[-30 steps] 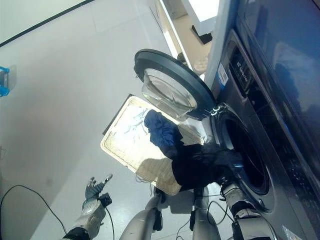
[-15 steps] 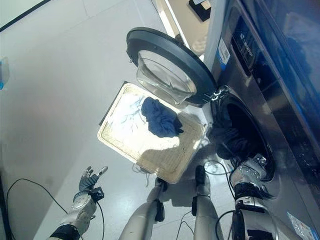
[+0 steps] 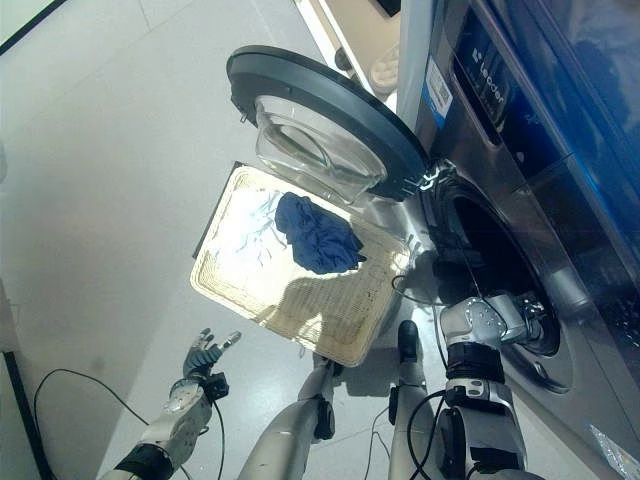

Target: Put the clothes into the washing machine.

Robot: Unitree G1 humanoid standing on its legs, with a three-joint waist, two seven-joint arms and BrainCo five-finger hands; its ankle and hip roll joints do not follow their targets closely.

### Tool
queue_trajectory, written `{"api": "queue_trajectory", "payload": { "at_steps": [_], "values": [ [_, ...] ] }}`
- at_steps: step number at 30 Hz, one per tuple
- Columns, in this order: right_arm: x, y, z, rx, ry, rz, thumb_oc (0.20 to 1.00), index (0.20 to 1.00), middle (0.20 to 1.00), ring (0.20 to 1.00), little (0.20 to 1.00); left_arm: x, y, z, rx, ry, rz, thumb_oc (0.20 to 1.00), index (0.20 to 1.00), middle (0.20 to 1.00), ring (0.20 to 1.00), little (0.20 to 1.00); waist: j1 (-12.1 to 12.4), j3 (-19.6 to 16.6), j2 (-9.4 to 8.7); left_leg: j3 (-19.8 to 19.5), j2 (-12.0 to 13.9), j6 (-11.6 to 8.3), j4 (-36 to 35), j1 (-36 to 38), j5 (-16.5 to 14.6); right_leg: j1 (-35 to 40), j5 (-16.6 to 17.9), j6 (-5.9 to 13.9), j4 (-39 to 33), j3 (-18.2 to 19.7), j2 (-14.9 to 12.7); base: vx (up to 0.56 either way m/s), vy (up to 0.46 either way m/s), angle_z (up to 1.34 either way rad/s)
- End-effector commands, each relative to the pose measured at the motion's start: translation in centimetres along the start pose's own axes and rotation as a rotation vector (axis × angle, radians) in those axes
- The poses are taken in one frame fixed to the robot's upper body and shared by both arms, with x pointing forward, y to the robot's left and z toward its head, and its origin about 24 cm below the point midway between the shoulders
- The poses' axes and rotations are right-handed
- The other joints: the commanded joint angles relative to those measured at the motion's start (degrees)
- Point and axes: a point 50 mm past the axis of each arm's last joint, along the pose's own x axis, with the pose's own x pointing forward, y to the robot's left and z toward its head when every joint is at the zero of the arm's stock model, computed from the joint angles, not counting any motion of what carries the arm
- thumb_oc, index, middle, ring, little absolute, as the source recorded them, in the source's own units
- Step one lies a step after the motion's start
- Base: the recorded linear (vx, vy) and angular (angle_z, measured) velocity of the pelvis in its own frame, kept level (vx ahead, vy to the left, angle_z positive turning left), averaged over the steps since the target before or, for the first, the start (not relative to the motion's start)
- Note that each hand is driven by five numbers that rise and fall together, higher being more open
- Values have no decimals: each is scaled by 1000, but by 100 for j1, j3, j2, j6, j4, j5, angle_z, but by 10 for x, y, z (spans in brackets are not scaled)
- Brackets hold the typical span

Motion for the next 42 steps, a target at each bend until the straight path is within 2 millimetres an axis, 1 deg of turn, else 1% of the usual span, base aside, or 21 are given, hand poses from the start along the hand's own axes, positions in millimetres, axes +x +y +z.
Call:
{"api": "queue_trajectory", "payload": {
  "at_steps": [1, 4, 6, 8, 9, 12, 13, 15, 18, 19, 21, 24, 26, 27, 31, 34, 36, 38, 39, 40, 42],
  "values": [
    [-3, 106, -4, 107, 65, 459, 1000, 1000, 1000, 1000, 1000, -3, -6, -7, 23, 16, -11, 1000, 1000, 1000, 1000, 1000, -349, 18, 316, 15, -299, -185, 580, -1, -675, 248, 533, 195, -864, -259, 165, 5, 6, 5],
    [17, 81, -12, -111, 163, 473, 1000, 1000, 1000, 1000, 1000, -6, -8, -13, 39, 34, -21, 1000, 1000, 1000, 1000, 1000, -262, 18, 376, -4, -334, -183, 565, -144, -631, 100, 544, 203, -837, -291, 133, 3, 18, 11],
    [27, 75, -9, -202, 169, 521, 1000, 1000, 1000, 1000, 1000, -8, -9, -17, 49, 36, -23, 1000, 1000, 1000, 1000, 1000, -209, 18, 385, -13, -345, -185, 542, -223, -603, 4, 545, 215, -802, -308, 129, -19, 27, 11],
    [30, 75, -7, -227, 169, 543, 1000, 1000, 1000, 1000, 1000, -8, -9, -18, 46, 38, -24, 1000, 1000, 1000, 1000, 1000, -201, 18, 390, -19, -348, -184, 532, -236, -595, -13, 545, 217, -794, -310, 129, -5, 27, 7],
    [34, 77, -1, -369, 139, 632, 1000, 1000, 1000, 1000, 1000, -8, -10, -19, 40, 37, -23, 1000, 1000, 1000, 1000, 1000, -167, 18, 392, -38, -358, -182, 524, -295, -580, -77, 545, 226, -765, -328, 128, -6, 35, 6],
    [33, 81, 1, -472, 97, 699, 1000, 1000, 1000, 1000, 1000, -8, -10, -18, 37, 35, -25, 1000, 1000, 1000, 1000, 1000, -150, 18, 389, -59, -367, -170, 511, -324, -573, -117, 537, 230, -732, -334, 131, -15, 27, 4],
    [31, 83, 3, -570, 62, 746, 1000, 1000, 1000, 1000, 1000, -8, -9, -17, 40, 30, -26, 1000, 1000, 1000, 1000, 1000, -132, 18, 374, -78, -370, -159, 490, -346, -555, -149, 545, 240, -711, -344, 141, -32, 15, 1],
    [28, 83, 0, -622, 82, 788, 1000, 1000, 1000, 1000, 1000, -7, -9, -14, 39, 22, -26, 1000, 1000, 1000, 1000, 1000, -107, 18, 341, -111, -368, -144, 478, -399, -539, -200, 543, 248, -673, -359, 145, -34, 7, -2],
    [27, 73, -1, -687, 127, 827, 1000, 1000, 1000, 1000, 1000, -5, -8, -8, 47, 6, -21, 1000, 1000, 1000, 1000, 1000, -93, 18, 272, -161, -362, -122, 477, -490, -518, -295, 533, 259, -598, -361, 167, -37, -17, -3],
    [25, 65, -1, -749, 138, 840, 1000, 1000, 1000, 1000, 1000, -4, -8, -5, 47, 1, -14, 1000, 1000, 1000, 1000, 1000, -87, 18, 207, -183, -349, -108, 465, -562, -490, -364, 537, 264, -558, -368, 183, -42, -32, 8],
    [24, 62, 0, -785, 128, 840, 1000, 1000, 1000, 1000, 1000, -3, -6, -4, 46, -3, -10, 1000, 1000, 1000, 1000, 1000, -84, 18, 177, -192, -336, -99, 453, -594, -477, -402, 538, 264, -533, -367, 194, -34, -21, 14],
    [22, 47, 3, -915, 142, 845, 1000, 1000, 1000, 1000, 1000, -2, -3, -2, 46, -13, -5, 1000, 1000, 1000, 1000, 1000, -75, 18, 79, -237, -303, -79, 415, -690, -444, -496, 502, 269, -431, -378, 233, -48, -10, 7],
    [22, 42, 3, -976, 148, 852, 1000, 1000, 1000, 1000, 1000, -1, -2, -1, 45, -14, -4, 1000, 1000, 1000, 1000, 1000, -60, 18, 51, -254, -294, -71, 413, -750, -423, -547, 514, 271, -407, -385, 240, -38, -11, -3],
    [20, 38, 1, -1049, 151, 863, 1000, 1000, 1000, 1000, 1000, -1, -2, -1, 48, -12, -1, 1000, 1000, 1000, 1000, 1000, -46, 18, 20, -279, -290, -63, 391, -774, -408, -564, 518, 280, -400, -400, 241, -41, -11, -2],
    [18, 38, -4, -1099, 186, 893, 1000, 1000, 1000, 1000, 1000, -1, -1, -2, 57, -9, 4, 1000, 1000, 1000, 1000, 1000, -15, 18, -43, -301, -257, -67, 360, -841, -379, -612, 558, 306, -408, -429, 238, -30, -1, 0],
    [11, 44, -11, -1098, 209, 947, 1000, 1000, 1000, 1000, 1000, -2, 2, -4, 60, -7, 7, 1000, 1000, 1000, 1000, 1000, -9, 18, -78, -305, -243, -72, 334, -867, -362, -629, 569, 320, -418, -447, 240, -24, 8, 1],
    [3, 48, -16, -1072, 237, 990, 1000, 1000, 1000, 1000, 1000, -3, 6, -7, 62, -3, 17, 1000, 1000, 1000, 1000, 1000, -8, 18, -143, -335, -238, -69, 282, -833, -376, -598, 539, 348, -413, -474, 244, -30, 7, 6],
    [-3, 54, -23, -1091, 236, 1015, 1000, 1000, 1000, 1000, 1000, -2, 7, -4, 59, -10, 22, 1000, 1000, 1000, 1000, 1000, 4, 18, -188, -325, -213, -68, 243, -908, -320, -654, 592, 364, -439, -489, 249, -60, 13, 5],
    [-5, 57, -25, -1122, 214, 1028, 1000, 1000, 1000, 1000, 1000, -2, 7, -4, 58, -11, 24, 1000, 1000, 1000, 1000, 1000, 11, 18, -208, -326, -200, -73, 214, -918, -302, -664, 596, 373, -440, -496, 251, -61, 15, 4],
    [-6, 60, -31, -1208, 168, 994, 1000, 1000, 1000, 1000, 1000, -1, 6, -2, 53, -14, 24, 1000, 1000, 1000, 1000, 1000, 19, 18, -229, -334, -185, -80, 185, -950, -278, -698, 611, 385, -438, -501, 255, -25, 16, 3],
    [-5, 66, -33, -1278, 98, 959, 1000, 1000, 1000, 1000, 1000, -1, 6, -2, 51, -15, 23, 1000, 1000, 1000, 1000, 1000, 22, 18, -246, -337, -173, -85, 143, -935, -277, -702, 591, 401, -421, -511, 258, -21, 16, 0]
  ]
}}
